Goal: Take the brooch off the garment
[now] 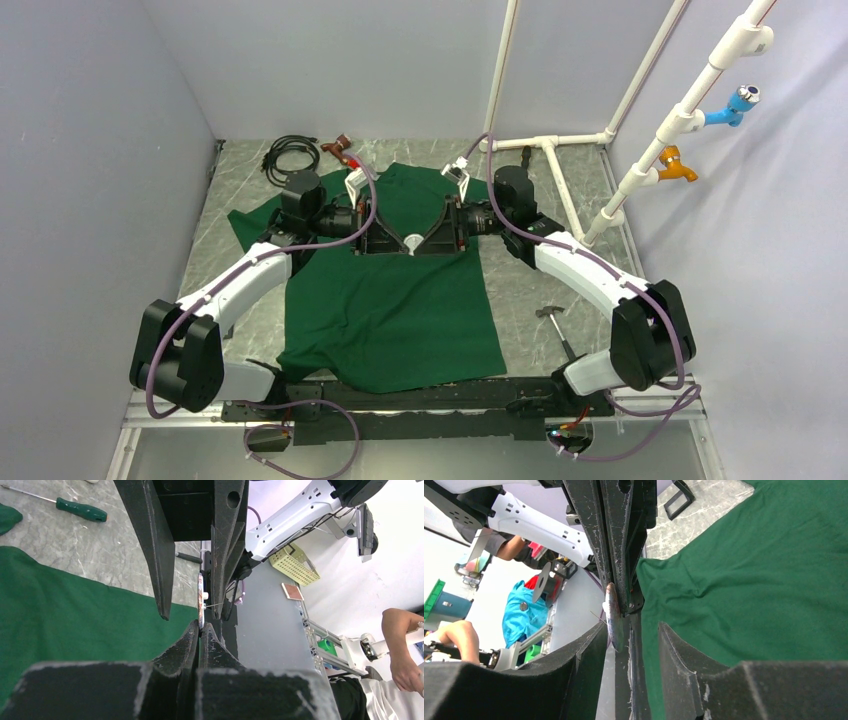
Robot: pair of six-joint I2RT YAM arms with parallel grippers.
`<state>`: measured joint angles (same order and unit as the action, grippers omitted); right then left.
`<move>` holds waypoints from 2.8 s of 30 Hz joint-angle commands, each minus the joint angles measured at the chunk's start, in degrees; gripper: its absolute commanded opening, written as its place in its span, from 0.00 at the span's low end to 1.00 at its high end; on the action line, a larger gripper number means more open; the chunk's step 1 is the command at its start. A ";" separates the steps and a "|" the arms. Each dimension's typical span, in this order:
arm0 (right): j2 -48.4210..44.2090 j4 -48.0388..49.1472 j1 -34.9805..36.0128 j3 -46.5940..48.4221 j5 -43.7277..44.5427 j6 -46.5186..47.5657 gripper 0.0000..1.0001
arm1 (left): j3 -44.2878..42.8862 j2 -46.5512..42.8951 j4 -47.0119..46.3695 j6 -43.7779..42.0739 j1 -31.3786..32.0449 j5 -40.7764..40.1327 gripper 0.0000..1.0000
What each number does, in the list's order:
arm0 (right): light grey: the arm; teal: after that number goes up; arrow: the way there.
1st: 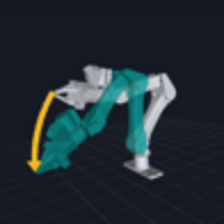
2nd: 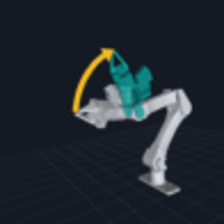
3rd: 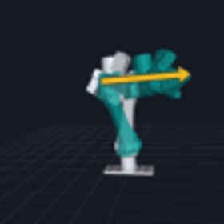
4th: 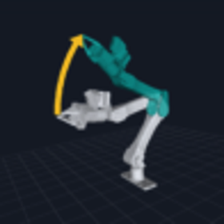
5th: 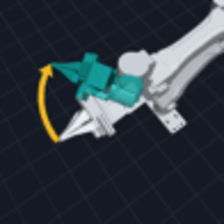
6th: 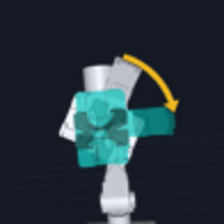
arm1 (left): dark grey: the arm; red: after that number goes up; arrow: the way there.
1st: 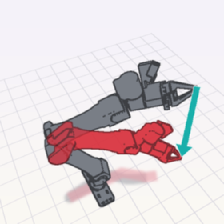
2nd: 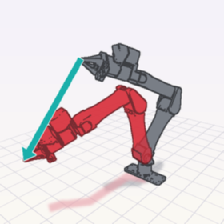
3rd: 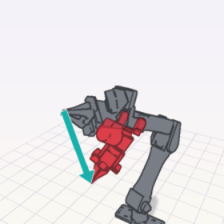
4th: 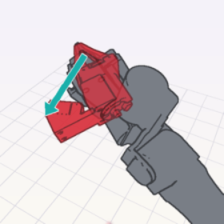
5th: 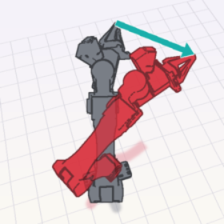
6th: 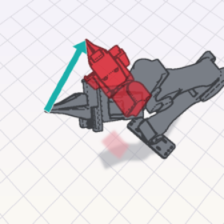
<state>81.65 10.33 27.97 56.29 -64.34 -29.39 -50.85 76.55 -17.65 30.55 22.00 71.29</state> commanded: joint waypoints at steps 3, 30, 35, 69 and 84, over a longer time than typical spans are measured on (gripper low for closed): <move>0.35 0.28 -0.02 2.95 3.17 0.46 0.41 | -1.17 -0.78 1.30 -2.92 0.81 -0.09 0.00; 1.88 -5.42 0.04 5.10 8.16 3.32 0.19 | -3.01 -1.33 7.42 -9.12 1.81 -1.02 0.00; 2.20 -6.47 0.42 5.20 8.90 4.36 0.18 | -3.25 -1.06 7.41 -9.15 1.99 -0.83 0.00; -0.66 1.46 -3.00 1.64 2.65 -1.12 0.57 | -6.87 0.71 18.95 -15.07 -0.08 -4.83 0.00; -2.13 -9.99 -4.85 4.40 5.40 9.00 0.99 | -17.71 -1.14 67.08 -52.24 -12.23 -17.53 0.00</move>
<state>82.06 4.19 23.68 57.52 -60.14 -26.50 -65.82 77.87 31.83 -7.33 14.15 59.64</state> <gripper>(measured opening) 0.966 0.021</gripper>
